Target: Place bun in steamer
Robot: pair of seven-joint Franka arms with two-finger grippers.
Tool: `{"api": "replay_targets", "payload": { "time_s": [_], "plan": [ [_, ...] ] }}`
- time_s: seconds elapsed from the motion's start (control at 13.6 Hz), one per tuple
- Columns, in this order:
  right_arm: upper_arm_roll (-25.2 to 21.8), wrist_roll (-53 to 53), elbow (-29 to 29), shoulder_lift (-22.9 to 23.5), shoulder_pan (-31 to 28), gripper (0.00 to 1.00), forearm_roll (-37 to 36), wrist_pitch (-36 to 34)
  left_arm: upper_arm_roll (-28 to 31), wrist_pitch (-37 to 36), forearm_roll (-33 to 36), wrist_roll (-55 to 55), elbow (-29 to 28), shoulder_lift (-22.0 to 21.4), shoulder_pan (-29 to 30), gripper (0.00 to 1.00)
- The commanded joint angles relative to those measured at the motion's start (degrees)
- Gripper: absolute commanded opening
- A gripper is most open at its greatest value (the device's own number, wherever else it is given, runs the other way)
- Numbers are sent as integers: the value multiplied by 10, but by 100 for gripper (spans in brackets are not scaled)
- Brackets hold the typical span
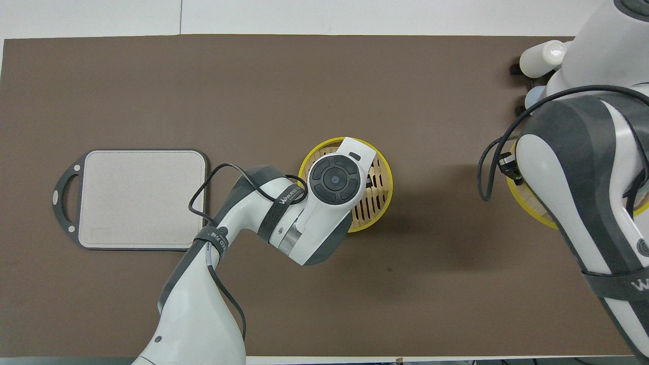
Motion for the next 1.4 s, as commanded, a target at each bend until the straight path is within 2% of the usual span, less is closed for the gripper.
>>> {"api": "replay_targets", "payload": {
  "time_s": [0.0, 0.15, 0.22, 0.37, 0.59, 0.74, 0.89, 1.03, 1.33],
  "plan": [
    [4, -5, -17, -18, -2, 0, -10, 13, 9, 0, 12, -31, -8, -11, -9, 100],
    [6, 13, -17, -17, -2, 0, 8, 42, 9, -41, 12, -24, -10, -43, -1, 100],
    [7, 29, -18, -15, 0, 0, 42, 77, 10, -67, 11, -21, -11, -66, 8, 100],
    [7, 113, -21, -8, 55, 0, 79, 141, 9, -152, 8, 11, -18, -137, 60, 100],
    [7, 250, -18, 35, 151, 0, 85, 237, 10, -298, 7, 152, -14, -229, 183, 100],
    [6, 346, -15, 75, 205, 0, 78, 318, 17, -367, 9, 273, -10, -267, 263, 100],
    [3, 364, -7, 115, 246, 0, 58, 330, 18, -424, 16, 410, 14, -282, 349, 100],
    [5, 400, 4, 141, 263, 0, 33, 364, 18, -459, 40, 499, 41, -282, 401, 100],
    [6, 426, 2, 152, 280, 0, 38, 389, 18, -483, 49, 510, 45, -283, 417, 100]
  ]
}}
